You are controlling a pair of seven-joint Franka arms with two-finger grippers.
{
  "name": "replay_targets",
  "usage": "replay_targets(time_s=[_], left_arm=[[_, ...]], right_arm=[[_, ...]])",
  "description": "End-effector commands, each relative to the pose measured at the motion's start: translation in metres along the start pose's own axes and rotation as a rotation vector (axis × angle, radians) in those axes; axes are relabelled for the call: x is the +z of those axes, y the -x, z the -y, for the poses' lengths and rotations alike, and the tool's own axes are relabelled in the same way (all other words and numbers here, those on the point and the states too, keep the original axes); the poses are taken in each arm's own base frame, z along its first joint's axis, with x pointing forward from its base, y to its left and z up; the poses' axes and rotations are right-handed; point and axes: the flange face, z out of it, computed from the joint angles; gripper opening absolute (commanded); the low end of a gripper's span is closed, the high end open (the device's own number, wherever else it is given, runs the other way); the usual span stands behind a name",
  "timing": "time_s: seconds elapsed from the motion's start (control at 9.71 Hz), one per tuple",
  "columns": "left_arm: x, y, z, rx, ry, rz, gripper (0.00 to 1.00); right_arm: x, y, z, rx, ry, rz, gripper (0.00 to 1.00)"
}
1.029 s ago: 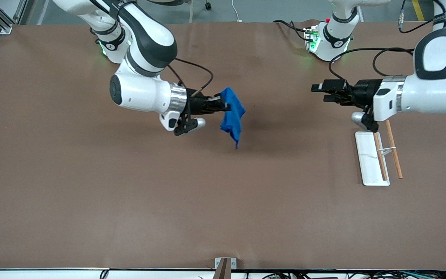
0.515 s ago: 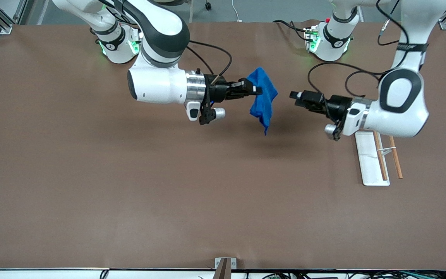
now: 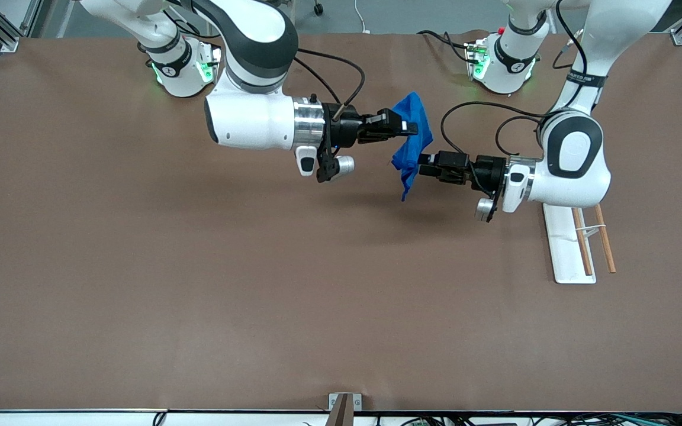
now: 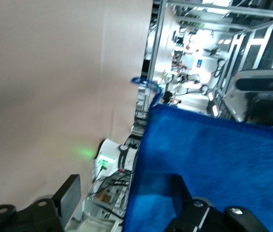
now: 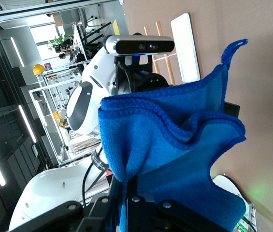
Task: Right arm passes towel to left arm to hang
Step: 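Grasp the hanging towel with the left gripper beside the right gripper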
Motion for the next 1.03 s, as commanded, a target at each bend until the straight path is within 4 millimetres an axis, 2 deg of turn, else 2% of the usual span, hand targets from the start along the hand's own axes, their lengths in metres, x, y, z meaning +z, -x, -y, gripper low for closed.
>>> replay_targets(time_s=[0.0,0.21,0.31,0.41,0.62,0.93], left_arm=[[-0.006,0.012,0.008,0.020,0.022,-0.058,0.84],[-0.005,0.017,0.005,0.028,0.022,-0.056,0.80],[-0.006,0.021,0.005,0.029,0.024,-0.053,0.67],[-0.008,0.023,0.001,0.034,0.031,-0.048,0.39],[-0.013,0.022,0.002,0.037,0.033,-0.057,0.01],[-0.022,0.016,-0.003,0.052,0.025,-0.065,0.00]], right_arm=[[0.006,0.002,0.003,0.012,-0.025,0.003,0.00],[0.006,0.002,0.001,0.013,-0.023,0.004,0.00],[0.007,0.002,0.000,0.014,-0.022,0.005,0.00],[0.006,0.002,0.001,0.013,-0.023,0.001,0.00],[0.007,0.003,0.000,0.014,-0.021,0.003,0.00],[0.007,0.003,0.000,0.014,-0.021,0.003,0.00]])
